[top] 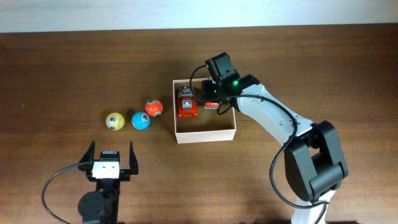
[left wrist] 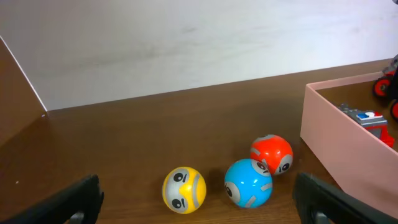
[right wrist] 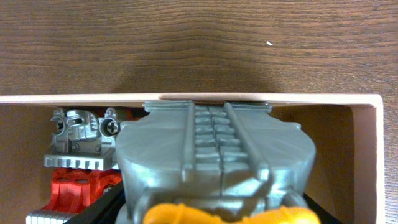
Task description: Pack container
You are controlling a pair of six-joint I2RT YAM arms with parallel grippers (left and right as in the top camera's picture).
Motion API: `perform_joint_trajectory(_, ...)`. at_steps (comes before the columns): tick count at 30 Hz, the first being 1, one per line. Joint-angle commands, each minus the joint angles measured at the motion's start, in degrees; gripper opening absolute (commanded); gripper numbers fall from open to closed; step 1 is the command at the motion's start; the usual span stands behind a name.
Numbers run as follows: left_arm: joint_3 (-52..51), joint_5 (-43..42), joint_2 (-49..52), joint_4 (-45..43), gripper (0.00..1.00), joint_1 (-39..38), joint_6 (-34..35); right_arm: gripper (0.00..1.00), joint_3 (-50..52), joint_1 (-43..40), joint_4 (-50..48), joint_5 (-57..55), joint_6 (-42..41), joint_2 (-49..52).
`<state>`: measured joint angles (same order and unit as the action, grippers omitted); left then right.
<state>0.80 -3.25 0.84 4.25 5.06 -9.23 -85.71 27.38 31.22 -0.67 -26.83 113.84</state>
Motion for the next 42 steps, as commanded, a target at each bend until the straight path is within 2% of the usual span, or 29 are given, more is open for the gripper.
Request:
perform_joint_trajectory(1, -0.28, -0.44, -0.44, 0.13, 0.99, -0.02, -0.72, 0.57, -1.11, 0.44, -0.44, -1.29, -0.26, -0.66)
perform_joint_trajectory(8, -0.28, -0.44, -0.44, 0.13, 0.99, -0.02, -0.72, 0.57, -1.11, 1.33, -0.59, -1.31, -0.22, -0.20)
perform_joint_trajectory(12, -0.28, -0.44, -0.44, 0.13, 0.99, -0.02, -0.72, 0.73, -1.09, 1.92, -1.09, -1.44, 0.44, -0.20)
perform_joint_trajectory(18, -0.28, -0.44, -0.44, 0.13, 0.99, -0.02, -0.72, 0.79, -1.09, 1.92, -1.09, -1.36, 0.44, -0.20)
perform_joint_trajectory(35, -0.28, -0.44, -0.44, 0.13, 0.99, -0.02, -0.72, 0.79, -1.75, 1.88, 1.60, -1.07, 1.07, -0.24)
perform_joint_trajectory(38, -0.28, -0.44, -0.44, 0.11, 0.99, -0.02, -0.72, 0.70, -1.73, 1.86, 1.99, -4.37, 1.31, -0.22)
perform_joint_trajectory(42, -0.28, -0.44, -0.44, 0.11, 0.99, -0.02, -0.74, 0.65, -1.73, 1.86, 1.53, -4.31, 2.58, -0.22)
